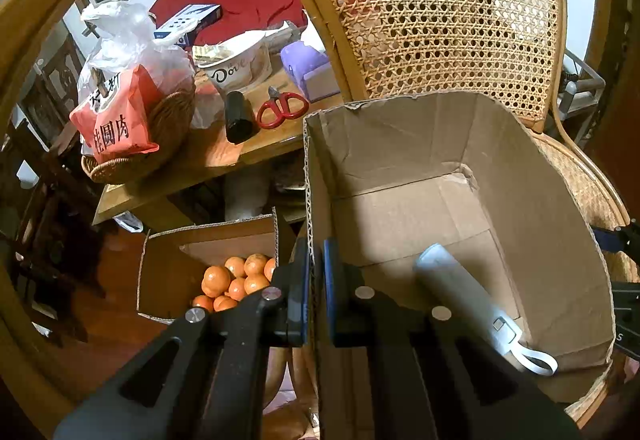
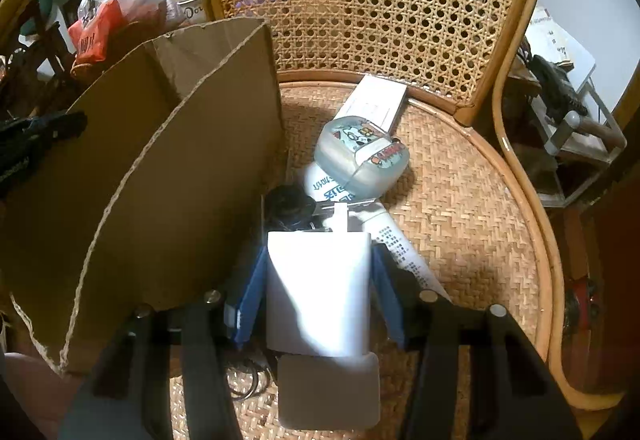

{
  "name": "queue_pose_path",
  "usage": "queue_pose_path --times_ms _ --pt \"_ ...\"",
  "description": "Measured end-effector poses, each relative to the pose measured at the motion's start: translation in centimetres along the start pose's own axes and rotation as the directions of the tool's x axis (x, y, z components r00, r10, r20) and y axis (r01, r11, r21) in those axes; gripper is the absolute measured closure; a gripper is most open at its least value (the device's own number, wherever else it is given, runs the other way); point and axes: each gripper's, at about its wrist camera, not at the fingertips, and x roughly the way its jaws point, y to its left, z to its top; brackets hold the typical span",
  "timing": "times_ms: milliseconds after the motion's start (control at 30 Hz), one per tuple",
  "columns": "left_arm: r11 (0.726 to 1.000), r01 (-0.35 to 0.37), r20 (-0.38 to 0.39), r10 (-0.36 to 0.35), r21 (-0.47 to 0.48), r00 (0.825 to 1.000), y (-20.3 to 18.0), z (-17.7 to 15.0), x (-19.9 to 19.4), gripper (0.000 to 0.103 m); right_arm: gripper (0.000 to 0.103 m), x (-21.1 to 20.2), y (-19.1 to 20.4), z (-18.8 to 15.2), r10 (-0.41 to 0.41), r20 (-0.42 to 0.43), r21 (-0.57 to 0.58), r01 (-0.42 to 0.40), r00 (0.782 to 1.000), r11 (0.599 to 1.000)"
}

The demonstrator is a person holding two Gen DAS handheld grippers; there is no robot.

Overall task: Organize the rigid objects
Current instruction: 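Lift the white charger with the right gripper and carry it over the box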

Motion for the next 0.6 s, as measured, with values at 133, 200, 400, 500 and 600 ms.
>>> queue_pose_path --times_ms 133,200,400,500,600 --pt "1.000 0.003 -0.003 -0.003 -0.009 1.000 0.0 0.0 0.0 0.097 0.047 -0.7 -0.5 0.2 0.012 0.023 0.040 -0.013 1.000 0.999" --pt "1.000 0.010 -0.006 -0.010 -0.019 1.000 0.1 0.0 0.0 0.097 0.047 -1.2 -1.0 0.4 0.021 0.042 0.066 -0.024 0.999 0.998" --pt "0.999 0.030 -0.018 -0.030 -0.045 0.999 0.6 -0.1 0.2 0.098 0.048 -2.2 -1.7 0.7 0.036 0.078 0.105 -0.044 0.996 0.993" --pt "0.998 0.032 -0.019 -0.033 -0.048 0.999 0.6 -0.1 0.2 0.098 0.048 -2.7 -1.9 0.8 0.036 0.097 0.115 -0.047 0.995 0.992" --pt "0.998 0.030 -0.023 -0.032 -0.050 0.999 0.6 -0.1 0.2 0.098 0.048 -3.2 -2.2 0.9 0.037 0.112 0.129 -0.052 0.993 0.990"
